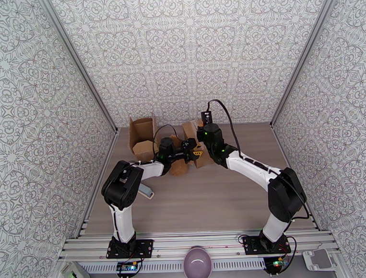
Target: Unpack the express box
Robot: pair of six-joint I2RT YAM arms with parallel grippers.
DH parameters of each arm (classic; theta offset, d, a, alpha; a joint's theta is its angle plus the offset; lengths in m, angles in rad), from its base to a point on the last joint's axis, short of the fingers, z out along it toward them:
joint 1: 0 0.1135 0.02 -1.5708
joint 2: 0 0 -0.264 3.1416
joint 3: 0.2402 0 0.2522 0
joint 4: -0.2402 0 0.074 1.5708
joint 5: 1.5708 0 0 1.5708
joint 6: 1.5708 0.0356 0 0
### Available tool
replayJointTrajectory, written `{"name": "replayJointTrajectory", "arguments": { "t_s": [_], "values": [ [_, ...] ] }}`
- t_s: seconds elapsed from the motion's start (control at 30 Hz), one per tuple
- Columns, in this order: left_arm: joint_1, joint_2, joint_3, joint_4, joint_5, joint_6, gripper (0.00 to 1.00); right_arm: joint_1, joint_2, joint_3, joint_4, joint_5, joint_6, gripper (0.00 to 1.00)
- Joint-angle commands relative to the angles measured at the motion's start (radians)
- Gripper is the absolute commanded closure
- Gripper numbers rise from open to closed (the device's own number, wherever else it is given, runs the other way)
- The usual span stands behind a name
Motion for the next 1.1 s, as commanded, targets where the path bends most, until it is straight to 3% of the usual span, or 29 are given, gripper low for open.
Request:
{"name": "replayJointTrajectory", "arguments": {
  "t_s": [0.0, 0.63, 0.8, 0.93, 1.07],
  "values": [
    [0.01, 0.039, -0.003, -0.1, 0.014, -0.008, 0.62, -0.008, -0.038, -0.024, -0.043, -0.001, -0.015, 1.0],
    [0.01, 0.055, 0.038, -0.163, -0.019, -0.027, 0.6, 0.007, -0.069, -0.045, -0.145, 0.021, 0.039, 1.0],
    [0.009, 0.053, 0.01, -0.105, 0.043, -0.002, 0.43, 0.008, -0.052, -0.008, -0.205, 0.056, 0.088, 1.0],
    [0.005, 0.044, 0.002, -0.097, 0.047, 0.033, 0.21, 0.008, -0.037, 0.013, -0.235, 0.071, 0.111, 1.0],
    [-0.003, 0.051, 0.016, -0.111, 0.031, 0.081, 0.14, 0.008, -0.039, 0.012, -0.239, 0.074, 0.12, 1.0]
  ]
}}
